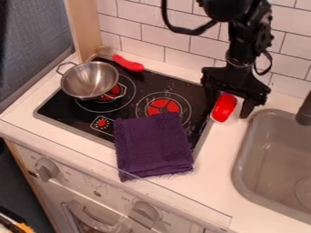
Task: Moved the red object from the counter into the metal bowl on the left burner.
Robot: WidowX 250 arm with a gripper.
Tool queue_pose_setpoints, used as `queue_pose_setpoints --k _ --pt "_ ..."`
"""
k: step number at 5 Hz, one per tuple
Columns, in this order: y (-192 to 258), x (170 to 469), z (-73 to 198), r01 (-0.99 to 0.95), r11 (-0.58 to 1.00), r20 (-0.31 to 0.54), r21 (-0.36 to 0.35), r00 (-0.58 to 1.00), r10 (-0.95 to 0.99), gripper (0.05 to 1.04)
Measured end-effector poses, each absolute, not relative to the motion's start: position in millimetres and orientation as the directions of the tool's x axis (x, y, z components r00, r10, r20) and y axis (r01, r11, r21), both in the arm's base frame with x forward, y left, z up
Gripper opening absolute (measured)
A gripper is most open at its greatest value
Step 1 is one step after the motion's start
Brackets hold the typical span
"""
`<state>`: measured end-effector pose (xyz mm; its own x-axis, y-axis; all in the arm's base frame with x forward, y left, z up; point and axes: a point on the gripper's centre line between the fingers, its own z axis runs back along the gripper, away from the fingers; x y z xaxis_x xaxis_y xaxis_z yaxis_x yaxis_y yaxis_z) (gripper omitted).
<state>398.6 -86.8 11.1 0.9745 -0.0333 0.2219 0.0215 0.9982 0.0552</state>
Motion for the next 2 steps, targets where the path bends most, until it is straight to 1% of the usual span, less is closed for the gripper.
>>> queue_pose_setpoints --k 1,2 --pt "-86.2 395.5 8.9 0.025 0.993 0.228 0.114 0.972 -0.051 0.677" --pt "-86.8 391.5 7.0 0.023 0.992 0.222 0.126 0.974 -0.051 0.6"
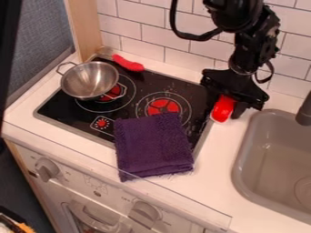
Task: Moved the red object from the counter into the metal bowl on the left burner.
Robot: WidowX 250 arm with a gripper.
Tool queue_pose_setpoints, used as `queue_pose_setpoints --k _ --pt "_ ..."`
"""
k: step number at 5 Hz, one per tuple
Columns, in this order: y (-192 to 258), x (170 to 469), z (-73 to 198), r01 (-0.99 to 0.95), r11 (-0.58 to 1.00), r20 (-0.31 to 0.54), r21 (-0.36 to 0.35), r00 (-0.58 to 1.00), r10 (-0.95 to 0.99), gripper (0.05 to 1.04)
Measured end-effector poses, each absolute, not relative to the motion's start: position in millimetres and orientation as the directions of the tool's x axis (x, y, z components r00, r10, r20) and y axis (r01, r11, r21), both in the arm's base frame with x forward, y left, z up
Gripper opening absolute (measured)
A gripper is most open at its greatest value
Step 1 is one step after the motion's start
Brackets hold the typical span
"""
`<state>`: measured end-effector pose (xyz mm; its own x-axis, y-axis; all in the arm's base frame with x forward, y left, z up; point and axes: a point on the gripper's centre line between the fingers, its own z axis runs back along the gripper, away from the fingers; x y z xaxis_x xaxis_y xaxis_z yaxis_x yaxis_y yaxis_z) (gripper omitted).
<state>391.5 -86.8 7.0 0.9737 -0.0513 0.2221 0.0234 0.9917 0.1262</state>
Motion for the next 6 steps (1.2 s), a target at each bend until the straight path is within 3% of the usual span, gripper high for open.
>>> queue_pose_setpoints --k 3,4,6 --pt "-89.2 386.1 15.2 0.045 0.991 0.223 0.124 0.972 -0.072 0.599" --pt "-83.1 386.8 61.4 0.024 0.995 0.333 0.092 0.941 -0.053 0.599" --pt "-15.1 350.0 111.2 -0.154 0.987 0.382 0.054 0.916 0.122 0.599"
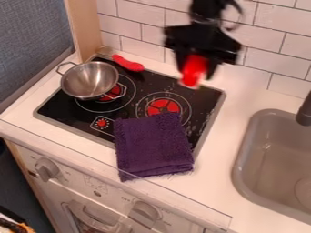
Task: Moved the red object from the counter into the metal bowl on the left burner.
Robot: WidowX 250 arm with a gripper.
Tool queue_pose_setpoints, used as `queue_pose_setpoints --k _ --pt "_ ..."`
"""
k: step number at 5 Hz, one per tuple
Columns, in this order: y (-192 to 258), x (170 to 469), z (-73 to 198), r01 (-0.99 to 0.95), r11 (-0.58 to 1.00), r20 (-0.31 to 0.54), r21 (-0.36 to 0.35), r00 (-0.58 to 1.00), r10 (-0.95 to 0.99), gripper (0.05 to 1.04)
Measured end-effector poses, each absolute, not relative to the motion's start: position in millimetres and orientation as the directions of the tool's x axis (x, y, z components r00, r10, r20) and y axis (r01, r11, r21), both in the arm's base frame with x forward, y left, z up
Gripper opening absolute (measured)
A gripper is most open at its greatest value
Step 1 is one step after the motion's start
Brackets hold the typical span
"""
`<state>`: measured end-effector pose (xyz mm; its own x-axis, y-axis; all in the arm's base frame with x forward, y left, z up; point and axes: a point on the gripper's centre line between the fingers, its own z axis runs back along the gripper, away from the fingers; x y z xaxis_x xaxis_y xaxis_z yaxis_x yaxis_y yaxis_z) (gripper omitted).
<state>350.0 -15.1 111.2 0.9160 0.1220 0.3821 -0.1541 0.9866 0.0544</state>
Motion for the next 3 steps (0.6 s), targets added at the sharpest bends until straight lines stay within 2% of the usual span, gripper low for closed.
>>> queue_pose_setpoints --k 1,3 --pt "24.0 336.5 115.5 -0.208 0.975 0.38 0.073 0.91 0.166 0.599" --pt "111.1 310.1 99.1 -0.376 0.921 0.37 0.099 0.873 0.317 0.599"
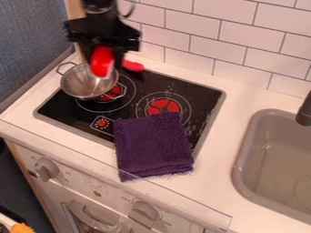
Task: Moved the red object from the counter into the metal bowl on the left burner.
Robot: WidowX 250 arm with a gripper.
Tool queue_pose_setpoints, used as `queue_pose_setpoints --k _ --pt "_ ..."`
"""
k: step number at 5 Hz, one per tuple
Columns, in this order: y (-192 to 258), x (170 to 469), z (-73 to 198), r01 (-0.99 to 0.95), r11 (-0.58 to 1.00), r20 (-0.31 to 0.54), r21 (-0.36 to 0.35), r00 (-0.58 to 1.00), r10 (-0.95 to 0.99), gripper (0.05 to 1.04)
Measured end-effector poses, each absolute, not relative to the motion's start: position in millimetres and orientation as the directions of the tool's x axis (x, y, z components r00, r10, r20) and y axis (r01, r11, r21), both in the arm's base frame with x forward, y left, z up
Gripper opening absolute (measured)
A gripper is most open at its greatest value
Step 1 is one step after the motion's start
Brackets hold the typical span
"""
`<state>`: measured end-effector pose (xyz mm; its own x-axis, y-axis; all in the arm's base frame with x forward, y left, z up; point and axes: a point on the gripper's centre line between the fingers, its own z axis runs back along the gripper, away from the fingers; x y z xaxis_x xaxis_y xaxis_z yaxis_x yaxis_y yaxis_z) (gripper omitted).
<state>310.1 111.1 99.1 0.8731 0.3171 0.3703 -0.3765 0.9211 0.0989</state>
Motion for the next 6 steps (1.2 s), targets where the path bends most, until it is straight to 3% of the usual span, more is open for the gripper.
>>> queue_pose_setpoints --k 3,4,5,6 --pt "158.6 324.1 43.0 -0.403 0.903 0.276 0.149 0.894 0.353 0.599" --pt "155.2 332.9 34.4 -0.393 0.907 0.257 0.149 0.901 0.349 0.691" --pt "153.0 333.0 29.3 -0.403 0.903 0.23 0.146 0.902 0.365 0.968" --pt "152.7 333.3 30.6 -0.404 0.902 0.226 0.153 0.903 0.366 1.005"
